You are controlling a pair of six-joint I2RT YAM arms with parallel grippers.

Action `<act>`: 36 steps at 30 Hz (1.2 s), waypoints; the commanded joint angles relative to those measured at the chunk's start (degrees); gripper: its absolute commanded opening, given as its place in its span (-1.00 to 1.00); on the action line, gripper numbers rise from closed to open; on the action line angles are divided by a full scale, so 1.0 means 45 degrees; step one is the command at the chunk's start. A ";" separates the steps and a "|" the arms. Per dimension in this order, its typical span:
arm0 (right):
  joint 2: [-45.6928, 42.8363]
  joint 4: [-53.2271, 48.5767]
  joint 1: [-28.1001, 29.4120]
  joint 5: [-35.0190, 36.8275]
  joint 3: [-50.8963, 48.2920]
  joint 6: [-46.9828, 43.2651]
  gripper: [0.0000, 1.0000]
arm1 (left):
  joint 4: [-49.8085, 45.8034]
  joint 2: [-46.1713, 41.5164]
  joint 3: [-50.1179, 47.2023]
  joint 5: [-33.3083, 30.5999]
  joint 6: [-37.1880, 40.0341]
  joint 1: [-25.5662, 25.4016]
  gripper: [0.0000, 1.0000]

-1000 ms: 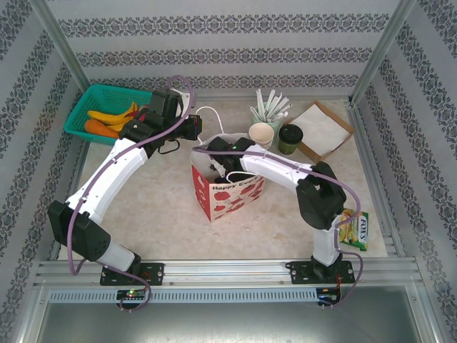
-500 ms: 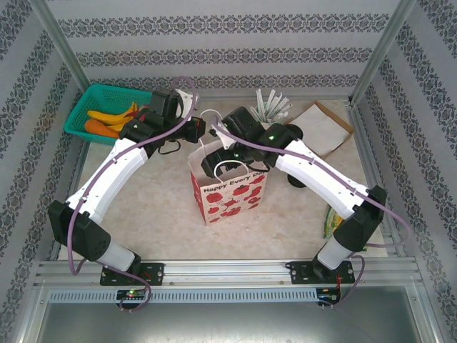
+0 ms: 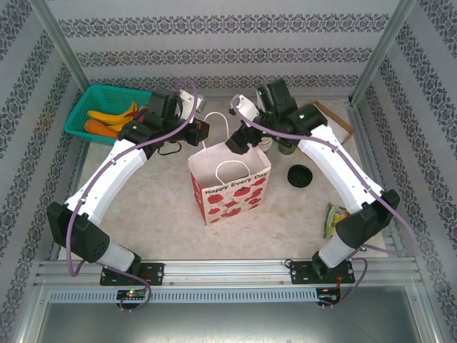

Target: Pack the takeout coffee

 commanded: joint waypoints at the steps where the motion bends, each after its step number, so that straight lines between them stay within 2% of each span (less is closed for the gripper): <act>1: 0.1117 -0.1991 -0.0168 -0.2342 0.1058 -0.3343 0.72 | 0.0190 -0.0142 0.0285 0.0827 0.0207 0.0156 -1.00; 4: 0.1804 -0.2327 -0.0235 -0.2579 0.1437 -0.4157 0.68 | 0.0017 -0.0038 0.0514 0.0579 0.0272 0.0152 -1.00; 9: 0.2847 -0.2565 -0.0345 -0.2972 0.2054 -0.4638 0.45 | 0.0237 0.0094 0.0508 0.0547 0.0228 0.0156 -1.00; 11: 0.3267 -0.3281 -0.0343 -0.3276 0.2752 -0.5049 0.23 | 0.0100 0.0213 0.0684 0.0440 0.0173 0.0155 -1.00; 13: 0.3471 -0.3368 -0.0364 -0.3347 0.3138 -0.4834 -0.09 | -0.0261 0.0338 0.1159 0.0521 -0.0080 0.0174 -0.93; 14: 0.3472 -0.3186 -0.0344 -0.3273 0.3106 -0.4616 -0.35 | -0.0490 0.0401 0.1475 0.0699 -0.0277 0.0165 -0.88; 17: 0.3088 -0.2529 -0.0256 -0.3094 0.2566 -0.4065 -0.83 | -0.0767 0.0362 0.1960 0.1204 -0.0529 0.0175 -0.64; 18: 0.2918 -0.2304 -0.0212 -0.2927 0.2318 -0.3818 -0.91 | -0.0748 0.0277 0.1995 0.1164 -0.0621 0.0161 -0.58; 20: 0.2447 -0.1783 -0.0063 -0.2308 0.1814 -0.3013 -0.96 | -0.0803 0.0019 0.2023 0.0936 -0.0863 0.0223 -0.31; 22: 0.2077 -0.1539 0.0124 -0.1408 0.1562 -0.1866 -1.00 | -0.0877 -0.0334 0.2027 0.0681 -0.1153 0.0333 -0.12; 24: 0.1836 -0.1440 0.0414 -0.0163 0.1543 0.0183 -1.00 | -0.0973 -0.0808 0.1911 -0.0324 -0.1623 0.0489 0.41; 27: 0.1419 -0.0880 0.0881 0.2772 0.1132 0.4198 -1.00 | -0.1090 -0.1700 0.1465 -0.3159 -0.2388 0.0618 0.92; 28: 0.1208 -0.0664 0.1020 0.3012 0.0829 0.5163 -1.00 | -0.1139 -0.1970 0.1310 -0.4210 -0.2692 0.0653 1.00; 32: -0.0103 0.1527 0.1967 0.4343 -0.1343 0.8622 -1.00 | -0.1345 -0.2992 0.0497 -0.7973 -0.3927 0.1053 0.99; 34: -0.0389 0.2029 0.2287 0.5240 -0.1885 1.0158 -1.00 | -0.1730 -0.3215 0.0388 -0.8919 -0.4602 0.1447 0.99; 36: -0.0617 0.2407 0.2627 0.6110 -0.2252 1.1164 -1.00 | -0.1929 -0.3375 0.0285 -0.9292 -0.4987 0.1744 0.99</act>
